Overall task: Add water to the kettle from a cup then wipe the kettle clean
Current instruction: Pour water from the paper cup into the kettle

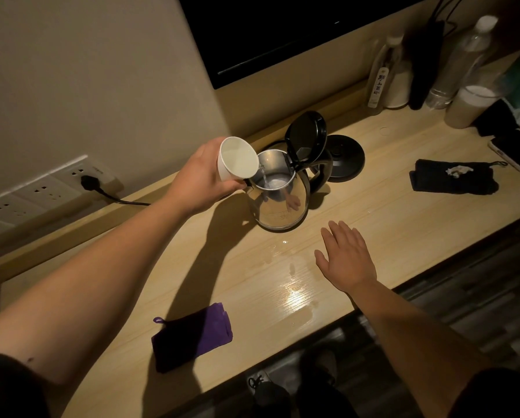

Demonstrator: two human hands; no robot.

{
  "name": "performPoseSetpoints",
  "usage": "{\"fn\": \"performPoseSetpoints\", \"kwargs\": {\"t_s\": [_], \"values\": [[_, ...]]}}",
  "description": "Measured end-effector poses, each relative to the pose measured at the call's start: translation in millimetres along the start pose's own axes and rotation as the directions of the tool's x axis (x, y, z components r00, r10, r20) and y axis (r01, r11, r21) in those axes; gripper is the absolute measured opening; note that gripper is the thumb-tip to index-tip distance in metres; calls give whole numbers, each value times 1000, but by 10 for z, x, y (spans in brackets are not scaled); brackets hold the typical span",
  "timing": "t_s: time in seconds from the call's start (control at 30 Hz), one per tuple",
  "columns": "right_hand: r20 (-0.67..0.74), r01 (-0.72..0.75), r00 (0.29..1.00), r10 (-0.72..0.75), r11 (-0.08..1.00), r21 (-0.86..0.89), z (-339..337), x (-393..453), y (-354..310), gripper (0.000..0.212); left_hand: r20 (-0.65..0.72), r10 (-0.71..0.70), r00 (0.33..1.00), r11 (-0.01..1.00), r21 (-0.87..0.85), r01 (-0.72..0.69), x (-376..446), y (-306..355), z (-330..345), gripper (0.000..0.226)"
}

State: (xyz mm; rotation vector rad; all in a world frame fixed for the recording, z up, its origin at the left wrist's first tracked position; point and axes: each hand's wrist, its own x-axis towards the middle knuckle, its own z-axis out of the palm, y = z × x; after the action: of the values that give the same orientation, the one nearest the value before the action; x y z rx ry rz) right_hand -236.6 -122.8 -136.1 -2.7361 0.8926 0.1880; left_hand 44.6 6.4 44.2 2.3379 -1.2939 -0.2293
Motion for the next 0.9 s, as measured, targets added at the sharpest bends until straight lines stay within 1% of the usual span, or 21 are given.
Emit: {"fn": "performPoseSetpoints", "kwargs": {"t_s": [0.33,0.6,0.9], "values": [[-2,6,1000,-6,1000,-16,1,5,2,81,5,24,1000,999,40,-25,26,5,4,86],[-13,3,1000,-3,1000,4,19,1,5,79,15,66,998,996,63,-67,18,79,-37,84],[-20,4,1000,-4,1000,4,9,-3,5,81,29,65,998,993,96,-67,34,93,-37,84]]}}
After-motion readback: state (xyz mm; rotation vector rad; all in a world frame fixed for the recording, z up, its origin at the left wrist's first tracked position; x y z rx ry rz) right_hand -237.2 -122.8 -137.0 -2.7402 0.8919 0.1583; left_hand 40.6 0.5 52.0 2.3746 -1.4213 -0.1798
